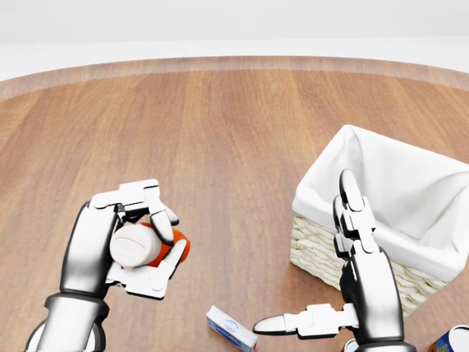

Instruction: Pick up the ketchup, and put it in the basket.

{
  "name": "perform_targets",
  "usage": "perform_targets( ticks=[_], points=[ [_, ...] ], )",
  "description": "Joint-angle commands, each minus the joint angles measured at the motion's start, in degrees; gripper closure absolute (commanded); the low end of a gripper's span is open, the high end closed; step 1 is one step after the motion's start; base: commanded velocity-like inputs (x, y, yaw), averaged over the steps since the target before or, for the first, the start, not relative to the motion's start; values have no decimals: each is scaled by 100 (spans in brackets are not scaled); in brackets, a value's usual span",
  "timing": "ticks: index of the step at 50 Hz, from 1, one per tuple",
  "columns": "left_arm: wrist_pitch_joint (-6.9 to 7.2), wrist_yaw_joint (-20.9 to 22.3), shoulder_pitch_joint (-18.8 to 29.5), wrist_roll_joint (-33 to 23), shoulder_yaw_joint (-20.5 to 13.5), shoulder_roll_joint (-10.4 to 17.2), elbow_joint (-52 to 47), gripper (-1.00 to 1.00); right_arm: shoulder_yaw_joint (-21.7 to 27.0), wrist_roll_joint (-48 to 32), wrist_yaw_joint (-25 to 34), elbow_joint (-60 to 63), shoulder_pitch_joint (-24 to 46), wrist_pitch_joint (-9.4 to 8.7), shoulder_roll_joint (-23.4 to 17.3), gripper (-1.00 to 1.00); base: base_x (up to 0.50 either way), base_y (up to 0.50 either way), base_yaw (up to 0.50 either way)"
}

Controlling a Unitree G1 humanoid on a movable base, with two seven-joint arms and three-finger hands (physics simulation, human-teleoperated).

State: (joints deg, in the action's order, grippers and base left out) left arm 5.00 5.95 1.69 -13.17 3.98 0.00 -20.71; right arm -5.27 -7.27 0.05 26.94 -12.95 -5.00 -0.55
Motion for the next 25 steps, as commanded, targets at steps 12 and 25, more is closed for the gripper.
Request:
perform_targets(
  ticks=[12,25],
  points=[
    [0,-232,-19,-177,1197,-342,-879,99,-64,-8,-19,52,-36,0,-9,-100,0,0,0],
    [0,-352,-83,-383,1796,-426,-1073,99,-108,10,-27,-28,-66,56,-20,-100,0,0,0]
  ],
)
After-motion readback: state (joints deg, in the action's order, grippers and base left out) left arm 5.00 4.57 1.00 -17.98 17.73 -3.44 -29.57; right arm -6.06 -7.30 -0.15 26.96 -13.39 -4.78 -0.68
